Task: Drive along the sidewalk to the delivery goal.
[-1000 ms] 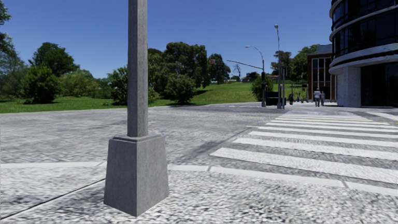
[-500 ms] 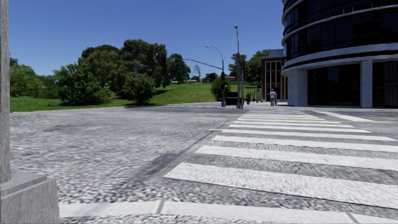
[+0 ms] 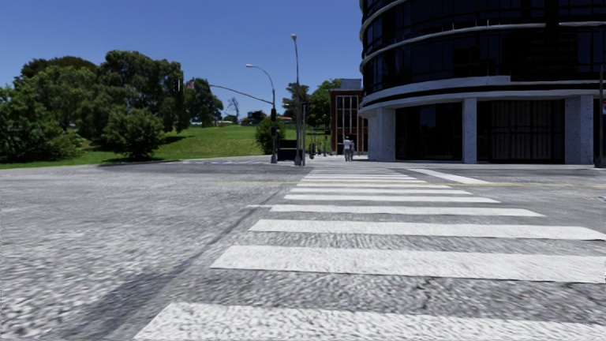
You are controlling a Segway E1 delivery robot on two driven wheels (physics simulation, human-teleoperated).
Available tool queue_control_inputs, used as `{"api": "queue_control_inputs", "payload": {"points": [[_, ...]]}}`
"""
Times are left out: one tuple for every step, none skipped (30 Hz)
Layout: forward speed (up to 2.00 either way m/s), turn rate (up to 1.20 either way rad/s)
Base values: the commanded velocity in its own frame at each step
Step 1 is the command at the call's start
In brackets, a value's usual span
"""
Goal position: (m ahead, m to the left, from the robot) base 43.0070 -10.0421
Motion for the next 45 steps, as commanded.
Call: {"api": "queue_control_inputs", "payload": {"points": [[1.67,-0.38],[1.69,-0.01],[1.7,0.0],[1.7,0.0],[1.7,0.0],[1.7,0.0],[1.7,0.0],[1.7,0.0],[1.72,0.0],[1.77,0.0],[2.0,0.0],[2.0,0.0],[2.0,0.0],[2.0,0.0],[2.0,0.0],[2.0,0.0],[2.0,0.0],[2.0,0.0],[2.0,-0.02],[2.0,-0.17],[2.0,-0.17],[2.0,-0.27],[2.0,-0.29],[2.0,-0.29],[2.0,-0.29],[2.0,-0.29],[2.0,-0.29],[2.0,-0.29],[2.0,-0.29],[2.0,-0.29],[2.0,-0.29],[2.0,-0.29],[2.0,-0.29],[2.0,-0.29],[2.0,-0.29],[2.0,-0.29],[2.0,-0.29],[2.0,-0.29],[2.0,-0.25],[1.98,-0.23],[1.94,-0.23],[1.92,-0.23],[1.92,-0.23],[1.92,-0.23],[1.91,-0.21]]}}
